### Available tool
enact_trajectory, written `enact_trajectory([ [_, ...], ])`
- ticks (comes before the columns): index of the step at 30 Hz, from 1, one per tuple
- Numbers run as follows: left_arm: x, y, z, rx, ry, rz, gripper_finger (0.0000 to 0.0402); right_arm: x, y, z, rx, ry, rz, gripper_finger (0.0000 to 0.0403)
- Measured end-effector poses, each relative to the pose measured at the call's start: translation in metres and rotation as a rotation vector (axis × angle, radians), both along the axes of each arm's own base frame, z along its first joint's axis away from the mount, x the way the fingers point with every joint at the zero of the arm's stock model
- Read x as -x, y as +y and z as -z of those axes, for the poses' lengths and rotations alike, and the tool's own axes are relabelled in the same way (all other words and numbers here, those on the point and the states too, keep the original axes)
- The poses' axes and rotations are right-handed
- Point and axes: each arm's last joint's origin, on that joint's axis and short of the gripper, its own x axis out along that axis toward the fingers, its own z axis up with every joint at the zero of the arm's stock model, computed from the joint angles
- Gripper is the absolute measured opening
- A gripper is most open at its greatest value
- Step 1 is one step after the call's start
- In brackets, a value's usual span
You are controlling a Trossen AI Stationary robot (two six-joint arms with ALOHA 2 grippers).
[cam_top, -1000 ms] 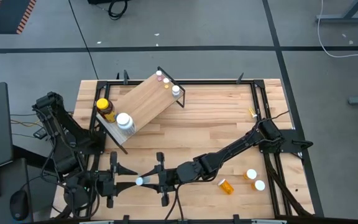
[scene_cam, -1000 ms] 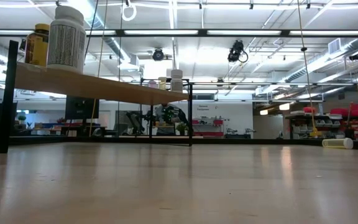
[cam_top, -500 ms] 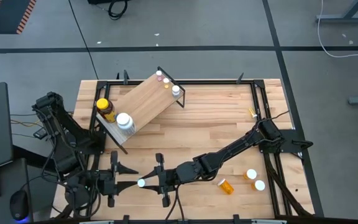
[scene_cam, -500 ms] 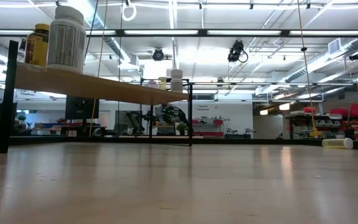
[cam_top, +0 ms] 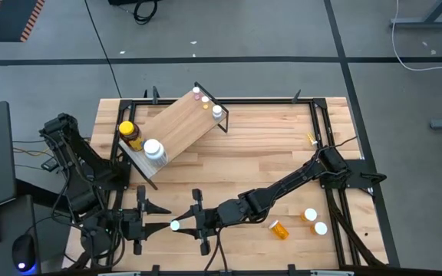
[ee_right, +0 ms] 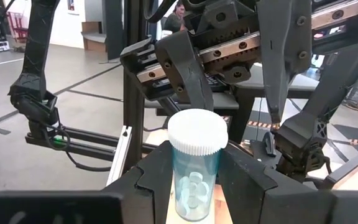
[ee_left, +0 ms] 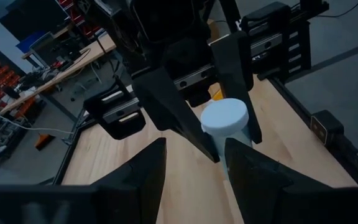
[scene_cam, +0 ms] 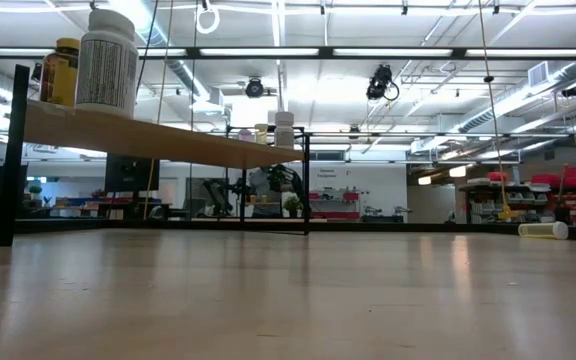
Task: Pick and place medicine bottles onto shelf by color
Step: Put the blue pill bottle on the shelf
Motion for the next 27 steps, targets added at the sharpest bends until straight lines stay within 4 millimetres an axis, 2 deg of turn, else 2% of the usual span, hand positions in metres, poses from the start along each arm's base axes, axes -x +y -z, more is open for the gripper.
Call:
enact_trajectory([
  [8, 0.008, -0.005, -0.001, -0.010, -0.006, 0.030, 0.0172, 0.000, -0.001, 0.003, 0.020, 0.030, 0.024, 0.0130],
  [16, 0.023, -0.009, -0.004, -0.036, -0.075, -0.023, 0.0172, 0.000, -0.004, 0.006, 0.052, 0.048, 0.090, 0.0130],
  [27, 0.036, -0.011, -0.009, -0.005, -0.216, -0.195, 0.0172, -0.005, -0.017, 0.011, 0.055, 0.100, 0.133, 0.0130],
])
